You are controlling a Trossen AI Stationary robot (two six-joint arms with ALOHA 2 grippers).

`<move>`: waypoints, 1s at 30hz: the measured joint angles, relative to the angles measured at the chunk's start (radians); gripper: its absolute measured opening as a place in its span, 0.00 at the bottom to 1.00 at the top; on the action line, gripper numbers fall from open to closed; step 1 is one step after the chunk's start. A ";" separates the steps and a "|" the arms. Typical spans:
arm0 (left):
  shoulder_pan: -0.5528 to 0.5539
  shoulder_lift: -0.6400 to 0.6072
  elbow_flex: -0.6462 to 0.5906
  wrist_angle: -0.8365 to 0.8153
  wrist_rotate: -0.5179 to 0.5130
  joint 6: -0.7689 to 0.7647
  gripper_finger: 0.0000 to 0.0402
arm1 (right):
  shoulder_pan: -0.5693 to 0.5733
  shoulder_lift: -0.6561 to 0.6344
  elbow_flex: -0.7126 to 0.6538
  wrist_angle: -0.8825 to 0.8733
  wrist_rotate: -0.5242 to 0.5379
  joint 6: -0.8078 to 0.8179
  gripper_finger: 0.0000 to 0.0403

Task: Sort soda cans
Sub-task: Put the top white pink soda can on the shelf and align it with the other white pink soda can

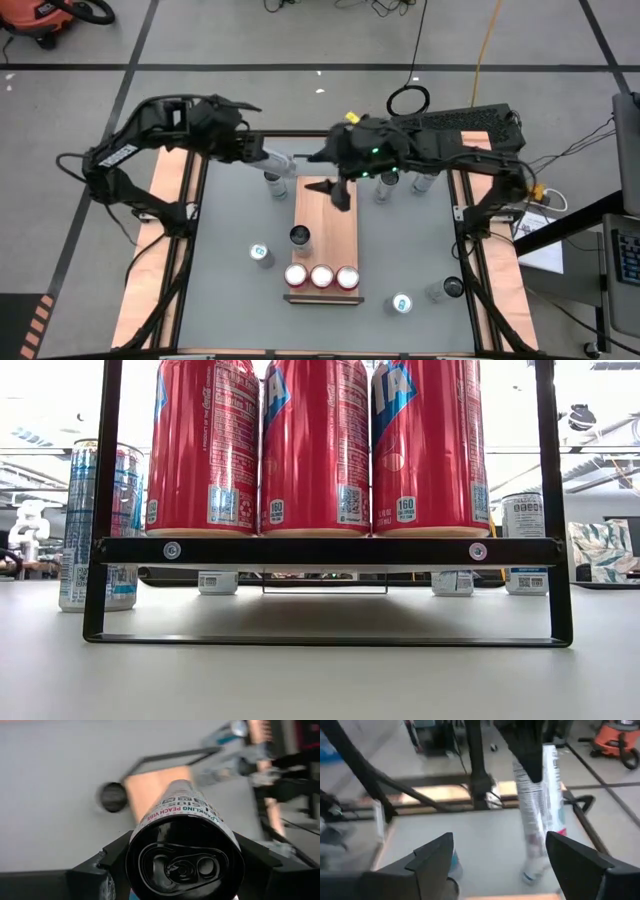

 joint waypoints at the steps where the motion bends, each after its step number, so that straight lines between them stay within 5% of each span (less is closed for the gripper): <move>1: -0.021 0.000 0.000 0.024 0.000 -0.015 0.61 | 0.012 0.027 0.048 -0.040 0.040 -0.014 0.74; 7: -0.134 0.012 0.000 0.149 -0.049 -0.059 0.61 | 0.064 0.150 0.275 -0.228 0.237 -0.054 0.82; 15: -0.241 0.039 0.000 0.212 -0.114 -0.111 0.61 | 0.096 0.196 0.295 -0.246 0.314 -0.074 0.87; 30: -0.333 0.102 0.000 0.277 -0.161 -0.156 0.61 | 0.100 0.241 0.295 -0.292 0.254 -0.056 0.78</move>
